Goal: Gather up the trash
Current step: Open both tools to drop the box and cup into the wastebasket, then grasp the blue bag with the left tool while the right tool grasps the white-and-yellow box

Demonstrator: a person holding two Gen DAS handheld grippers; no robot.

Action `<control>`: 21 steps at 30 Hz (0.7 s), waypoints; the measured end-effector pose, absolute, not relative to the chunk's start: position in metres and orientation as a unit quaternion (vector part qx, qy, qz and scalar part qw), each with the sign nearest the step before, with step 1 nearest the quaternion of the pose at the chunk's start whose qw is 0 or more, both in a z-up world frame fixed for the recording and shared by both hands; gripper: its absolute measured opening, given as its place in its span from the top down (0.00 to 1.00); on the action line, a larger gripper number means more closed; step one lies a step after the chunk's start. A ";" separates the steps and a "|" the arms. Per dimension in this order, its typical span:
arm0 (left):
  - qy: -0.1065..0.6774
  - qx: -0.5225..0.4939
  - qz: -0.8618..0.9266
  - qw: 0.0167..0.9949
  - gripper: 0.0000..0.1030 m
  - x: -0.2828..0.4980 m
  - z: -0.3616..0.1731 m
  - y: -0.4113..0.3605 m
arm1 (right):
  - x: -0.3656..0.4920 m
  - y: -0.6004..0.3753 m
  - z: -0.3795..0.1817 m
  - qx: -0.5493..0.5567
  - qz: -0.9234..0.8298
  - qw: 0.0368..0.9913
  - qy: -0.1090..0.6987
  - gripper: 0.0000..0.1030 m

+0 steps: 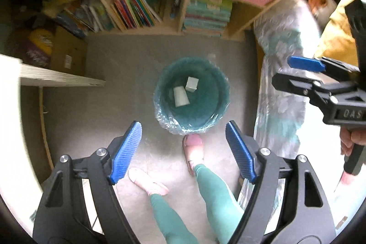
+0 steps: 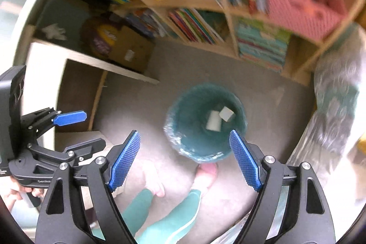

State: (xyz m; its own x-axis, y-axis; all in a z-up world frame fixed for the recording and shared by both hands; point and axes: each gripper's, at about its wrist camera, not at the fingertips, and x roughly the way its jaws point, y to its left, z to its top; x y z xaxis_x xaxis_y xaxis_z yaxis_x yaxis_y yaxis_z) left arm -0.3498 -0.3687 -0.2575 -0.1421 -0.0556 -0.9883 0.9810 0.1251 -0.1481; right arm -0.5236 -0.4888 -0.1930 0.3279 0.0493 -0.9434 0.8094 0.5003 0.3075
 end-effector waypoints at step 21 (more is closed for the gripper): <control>0.521 0.233 -0.352 0.742 0.12 -0.132 -0.038 -0.087 | -0.208 -0.318 0.025 0.188 -0.011 0.852 0.488 0.13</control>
